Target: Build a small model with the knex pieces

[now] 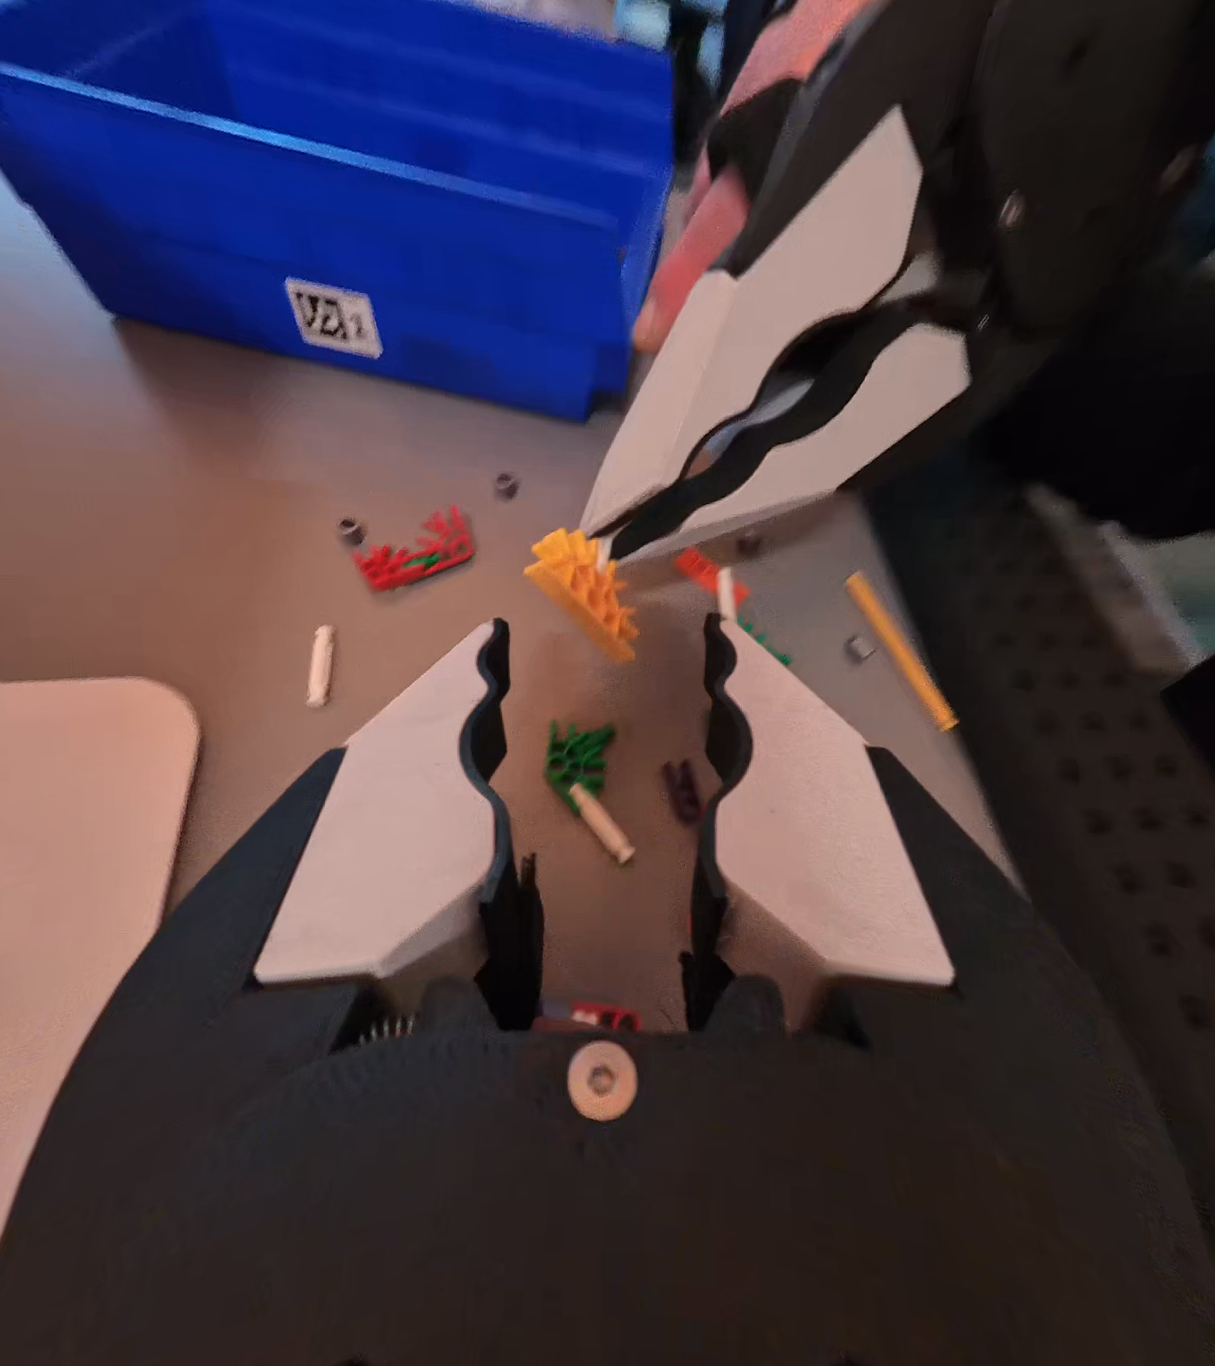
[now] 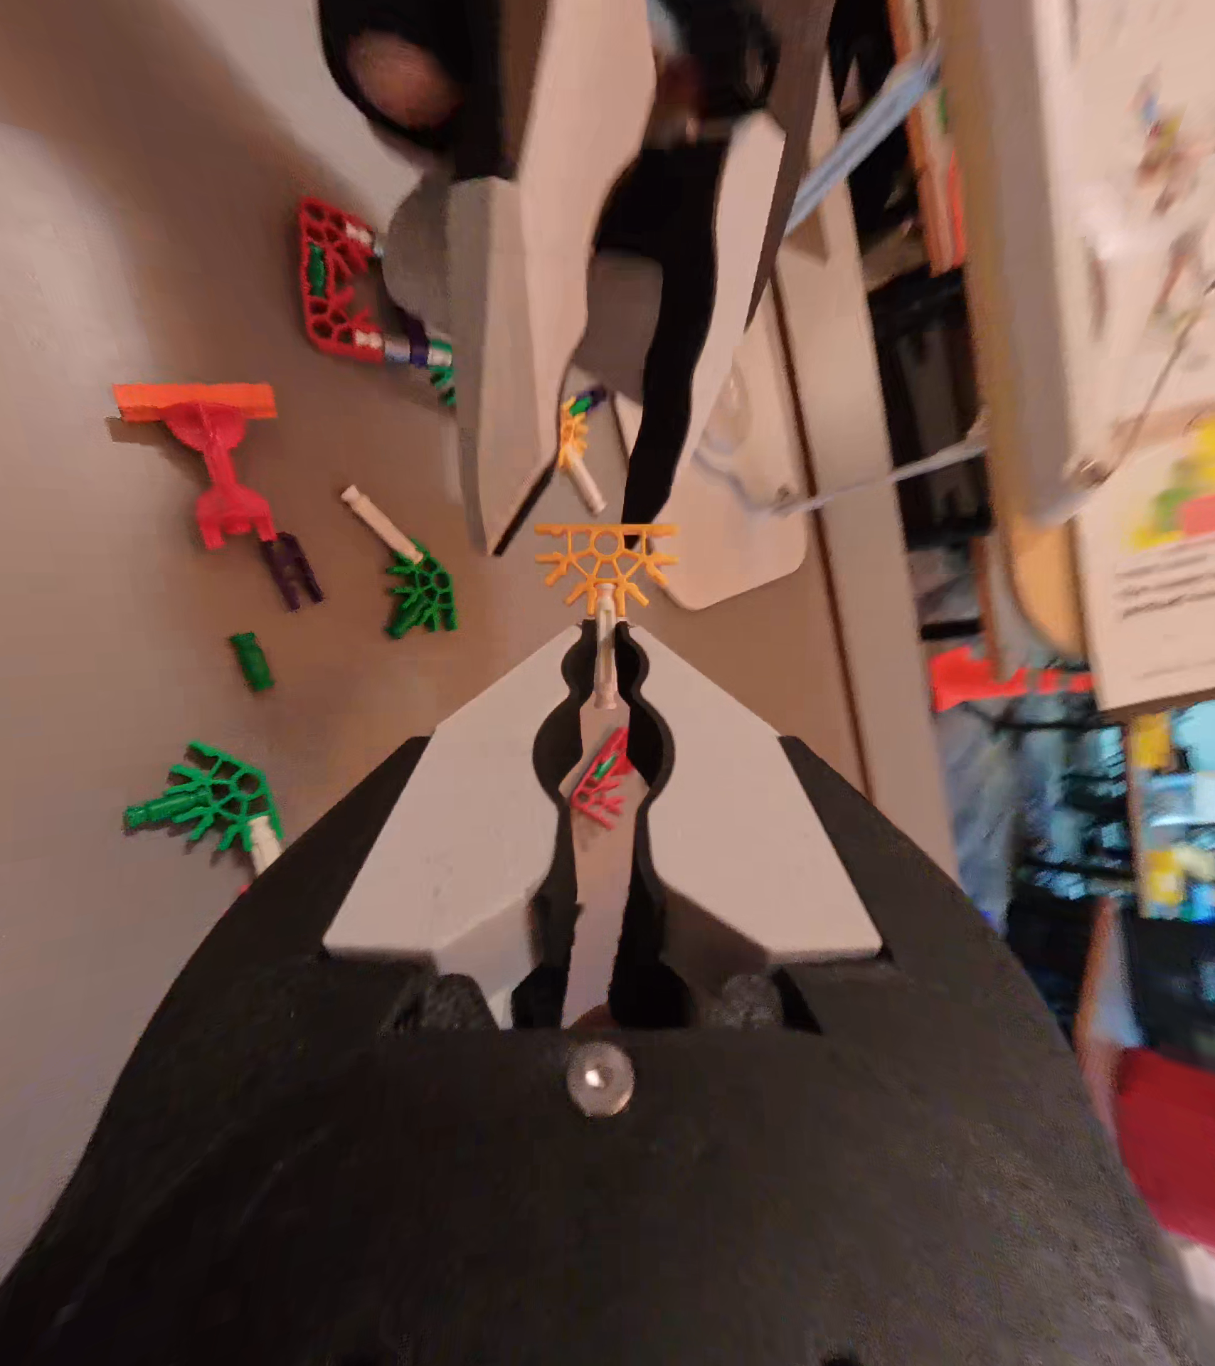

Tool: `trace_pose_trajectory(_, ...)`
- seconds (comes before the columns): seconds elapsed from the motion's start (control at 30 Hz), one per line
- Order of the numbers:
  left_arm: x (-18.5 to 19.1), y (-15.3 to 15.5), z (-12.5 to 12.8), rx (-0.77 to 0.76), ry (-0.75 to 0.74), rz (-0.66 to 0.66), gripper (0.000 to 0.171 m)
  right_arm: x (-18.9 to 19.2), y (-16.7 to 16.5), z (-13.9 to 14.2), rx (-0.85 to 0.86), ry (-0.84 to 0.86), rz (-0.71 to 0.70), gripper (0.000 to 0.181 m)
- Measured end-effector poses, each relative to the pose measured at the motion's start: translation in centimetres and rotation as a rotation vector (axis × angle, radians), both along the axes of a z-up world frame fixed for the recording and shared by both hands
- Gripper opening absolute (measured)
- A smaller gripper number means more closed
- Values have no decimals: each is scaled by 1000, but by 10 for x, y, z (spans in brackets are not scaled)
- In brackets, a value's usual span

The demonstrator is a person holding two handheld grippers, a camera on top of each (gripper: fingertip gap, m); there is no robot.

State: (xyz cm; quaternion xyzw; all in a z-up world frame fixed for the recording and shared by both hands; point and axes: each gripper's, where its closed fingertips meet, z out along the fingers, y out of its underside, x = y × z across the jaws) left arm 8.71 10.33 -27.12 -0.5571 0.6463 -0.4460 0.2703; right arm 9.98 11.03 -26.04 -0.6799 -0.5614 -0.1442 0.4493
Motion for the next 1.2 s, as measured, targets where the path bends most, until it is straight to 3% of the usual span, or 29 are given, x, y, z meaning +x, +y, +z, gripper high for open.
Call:
trace_pose_trajectory(0.13,8,1,18,-64,-111,9,8,-4,6,25,171,-26,49,3)
trace_pose_trajectory(0.23,10,7,33,-59,-202,37,4,0,12,44,227,156,15,9)
trace_pose_trajectory(0.3,8,9,53,-94,-303,53,4,6,16,63,226,435,-25,20)
trace_pose_trajectory(0.43,4,-4,94,-230,-516,8,4,0,1,97,-41,1191,120,31)
trace_pose_trajectory(0.53,11,-14,103,-285,-602,6,4,0,-6,121,-96,1417,234,31)
trace_pose_trajectory(0.57,14,-16,104,-294,-623,11,4,-3,-6,120,-116,1427,246,19)
trace_pose_trajectory(0.73,24,-22,108,-346,-683,37,6,-6,-12,122,-115,1418,260,3)
trace_pose_trajectory(0.8,26,-13,106,-282,-691,102,9,-2,-10,122,-107,1401,240,2)
trace_pose_trajectory(1.0,26,-16,112,-256,-666,82,8,-2,-13,121,-175,1385,268,1)
trace_pose_trajectory(1.2,36,-6,109,-226,-622,263,8,8,-4,120,42,1222,123,3)
